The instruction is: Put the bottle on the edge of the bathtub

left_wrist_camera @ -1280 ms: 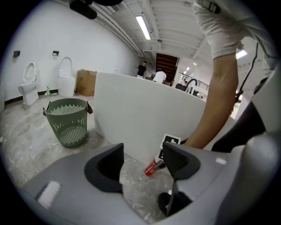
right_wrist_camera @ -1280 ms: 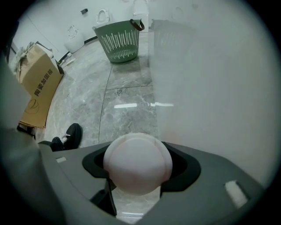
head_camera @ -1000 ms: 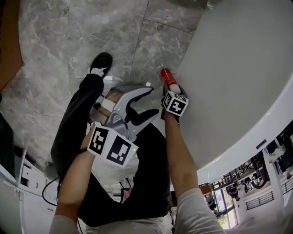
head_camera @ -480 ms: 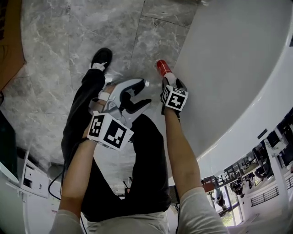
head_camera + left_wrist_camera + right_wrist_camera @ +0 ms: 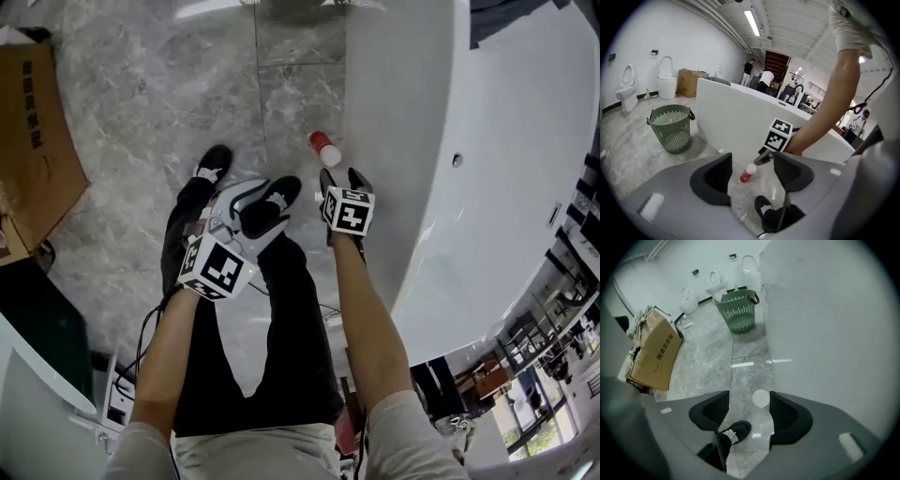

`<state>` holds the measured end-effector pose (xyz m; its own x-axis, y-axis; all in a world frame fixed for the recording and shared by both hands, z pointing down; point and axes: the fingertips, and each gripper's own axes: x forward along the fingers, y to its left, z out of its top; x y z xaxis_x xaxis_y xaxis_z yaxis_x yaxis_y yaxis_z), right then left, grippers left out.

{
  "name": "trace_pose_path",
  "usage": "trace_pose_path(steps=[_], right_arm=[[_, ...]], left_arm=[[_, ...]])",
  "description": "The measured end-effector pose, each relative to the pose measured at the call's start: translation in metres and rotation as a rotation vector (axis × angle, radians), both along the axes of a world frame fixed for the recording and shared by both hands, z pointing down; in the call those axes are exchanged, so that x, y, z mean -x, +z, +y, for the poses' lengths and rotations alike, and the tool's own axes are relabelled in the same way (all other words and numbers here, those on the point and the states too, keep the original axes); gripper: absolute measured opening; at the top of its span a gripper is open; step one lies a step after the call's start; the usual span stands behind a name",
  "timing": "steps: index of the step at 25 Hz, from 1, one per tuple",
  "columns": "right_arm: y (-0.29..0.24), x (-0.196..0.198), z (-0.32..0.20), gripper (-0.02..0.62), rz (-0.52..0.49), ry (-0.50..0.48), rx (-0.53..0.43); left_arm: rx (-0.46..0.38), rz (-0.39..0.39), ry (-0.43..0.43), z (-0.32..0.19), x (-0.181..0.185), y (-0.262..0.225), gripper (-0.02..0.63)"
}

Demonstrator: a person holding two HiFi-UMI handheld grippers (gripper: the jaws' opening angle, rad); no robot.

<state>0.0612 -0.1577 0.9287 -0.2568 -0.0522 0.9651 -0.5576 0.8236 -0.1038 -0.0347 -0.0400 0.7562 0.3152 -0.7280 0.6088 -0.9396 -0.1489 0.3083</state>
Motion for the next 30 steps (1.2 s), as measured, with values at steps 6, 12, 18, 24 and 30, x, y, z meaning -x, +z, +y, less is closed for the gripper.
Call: trace_pose_path(steps=[6, 12, 18, 24, 30], right_arm=[[-0.083, -0.023, 0.021, 0.272, -0.089, 0.127, -0.024], [-0.162, -0.059, 0.048, 0.272, -0.119, 0.318, -0.064], [-0.262, -0.066, 0.092, 0.272, -0.199, 0.489, -0.129], [-0.358, -0.048, 0.15, 0.273, -0.351, 0.56, -0.166], [-0.424, -0.055, 0.181, 0.273, -0.432, 0.663, -0.252]], left_arm=[[-0.034, 0.041, 0.166, -0.011, -0.012, -0.047, 0.333], [-0.053, 0.015, 0.356, -0.004, -0.027, -0.104, 0.333], [-0.042, 0.021, 0.455, 0.027, -0.023, -0.169, 0.332], [-0.052, 0.041, 0.436, 0.055, -0.004, -0.234, 0.331], [-0.091, 0.031, 0.523, 0.056, -0.015, -0.289, 0.332]])
